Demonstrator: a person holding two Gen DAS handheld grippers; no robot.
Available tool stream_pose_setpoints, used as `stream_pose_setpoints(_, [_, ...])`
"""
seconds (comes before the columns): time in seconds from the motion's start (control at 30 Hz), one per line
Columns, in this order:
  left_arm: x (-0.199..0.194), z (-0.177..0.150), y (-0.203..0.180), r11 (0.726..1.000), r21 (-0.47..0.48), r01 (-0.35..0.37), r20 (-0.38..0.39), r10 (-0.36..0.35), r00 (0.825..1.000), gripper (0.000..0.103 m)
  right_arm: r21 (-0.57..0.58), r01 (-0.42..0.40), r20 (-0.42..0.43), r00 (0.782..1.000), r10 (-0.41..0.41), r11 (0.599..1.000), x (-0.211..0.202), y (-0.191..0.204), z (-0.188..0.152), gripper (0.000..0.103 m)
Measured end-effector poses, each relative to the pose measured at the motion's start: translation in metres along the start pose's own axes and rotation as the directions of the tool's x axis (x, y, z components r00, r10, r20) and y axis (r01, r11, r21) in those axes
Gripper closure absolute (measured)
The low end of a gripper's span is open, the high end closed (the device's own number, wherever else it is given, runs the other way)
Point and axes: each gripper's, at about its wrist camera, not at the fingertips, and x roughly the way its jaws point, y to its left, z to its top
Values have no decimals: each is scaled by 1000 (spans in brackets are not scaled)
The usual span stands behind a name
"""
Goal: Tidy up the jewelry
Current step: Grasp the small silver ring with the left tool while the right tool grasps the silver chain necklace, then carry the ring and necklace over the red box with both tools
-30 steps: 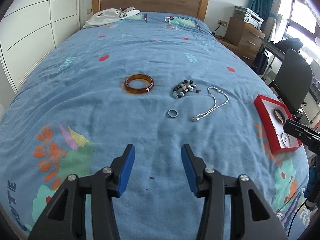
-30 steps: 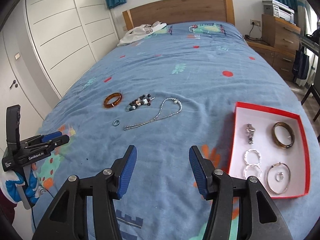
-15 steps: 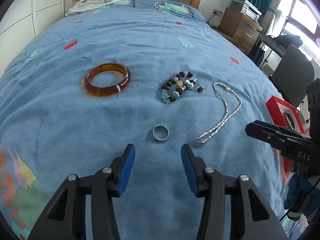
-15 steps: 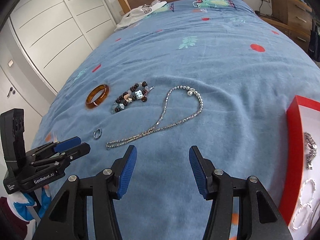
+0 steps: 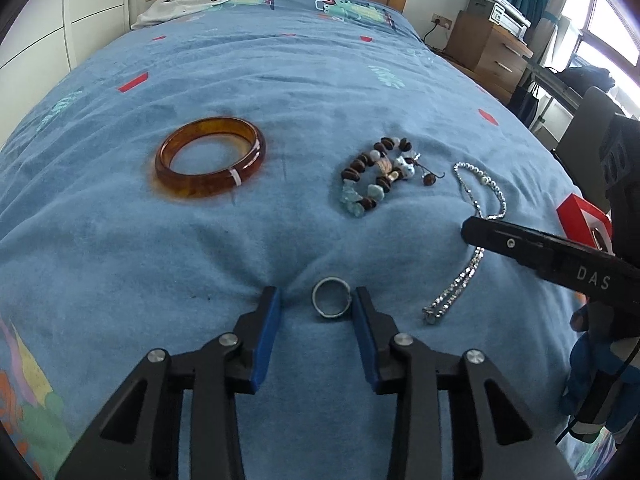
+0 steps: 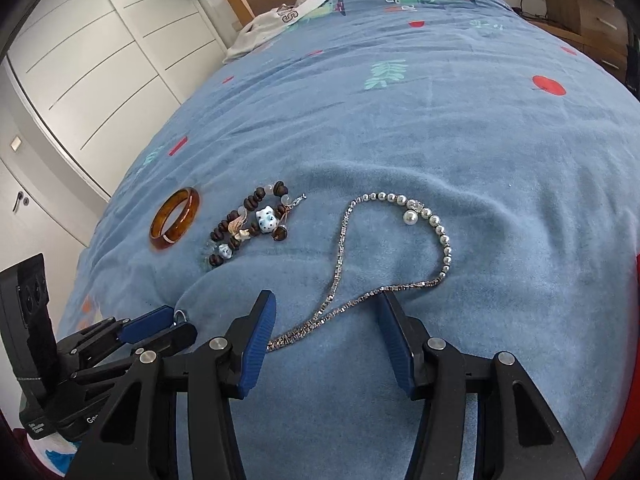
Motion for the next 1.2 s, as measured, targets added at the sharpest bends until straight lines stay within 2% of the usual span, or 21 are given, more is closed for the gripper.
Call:
stream_pose_setpoints(0.13, [-2, -2, 0, 1000, 5, -14, 3, 14, 1000, 82, -34, 38, -4, 999, -38, 999, 3, 3, -2, 69])
stream_pose_setpoints(0.17, [-3, -3, 0, 1000, 6, -15, 2, 15, 1000, 84, -39, 45, -7, 999, -45, 998, 4, 3, -2, 75])
stream_pose_setpoints(0.33, [-10, -7, -1, 1000, 9, -18, 1, 18, 1000, 85, -59, 58, -14, 998, -59, 997, -4, 2, -12, 96])
stream_pose_setpoints(0.4, [-15, -10, -2, 1000, 6, -15, 1, 15, 1000, 85, -56, 51, -11, 999, -51, 997, -10, 1, -17, 100])
stream_pose_setpoints(0.73, [-48, -21, -16, 1000, 16, -23, 13, 23, 1000, 85, -104, 19, 34, 999, -16, 994, -61, 10, -40, 100])
stream_pose_setpoints(0.93, [-78, -26, -32, 999, 36, -14, 42, 12, 999, 85, -115, 31, 85, 996, -22, 993, -104, 13, -45, 100])
stream_pose_setpoints(1.2, [-121, -23, -71, 996, 79, 30, 96, -38, 995, 85, -124, 74, 180, 982, -51, 990, -174, 16, -48, 100])
